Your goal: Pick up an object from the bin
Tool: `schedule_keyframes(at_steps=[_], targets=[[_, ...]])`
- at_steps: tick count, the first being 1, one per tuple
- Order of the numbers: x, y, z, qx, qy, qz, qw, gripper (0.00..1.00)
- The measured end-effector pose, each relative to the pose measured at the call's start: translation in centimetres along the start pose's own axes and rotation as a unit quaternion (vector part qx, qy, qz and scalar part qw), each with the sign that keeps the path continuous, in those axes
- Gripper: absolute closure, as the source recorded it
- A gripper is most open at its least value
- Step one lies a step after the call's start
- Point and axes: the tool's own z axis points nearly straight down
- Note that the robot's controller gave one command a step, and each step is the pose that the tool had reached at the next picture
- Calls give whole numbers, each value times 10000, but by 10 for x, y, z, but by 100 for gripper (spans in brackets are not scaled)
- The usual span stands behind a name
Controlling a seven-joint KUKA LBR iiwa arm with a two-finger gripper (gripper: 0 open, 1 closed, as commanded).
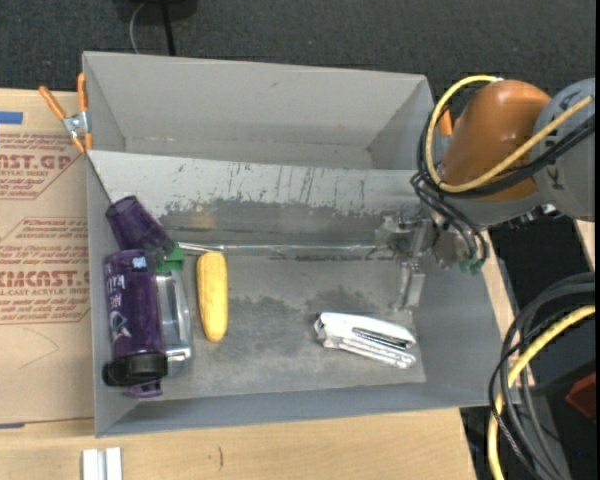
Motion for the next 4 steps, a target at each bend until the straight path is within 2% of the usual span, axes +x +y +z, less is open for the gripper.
schedule_keyframes(at_steps=[1, 2, 3, 4], targets=[[33, 12, 37, 3, -17, -322, 9995, 0], [50, 9, 67, -11, 27, -23, 10000, 0], [65, 21, 77, -2, -8, 800, 9968, 0], [61, 34, 84, -8, 7, 397, 9992, 100]])
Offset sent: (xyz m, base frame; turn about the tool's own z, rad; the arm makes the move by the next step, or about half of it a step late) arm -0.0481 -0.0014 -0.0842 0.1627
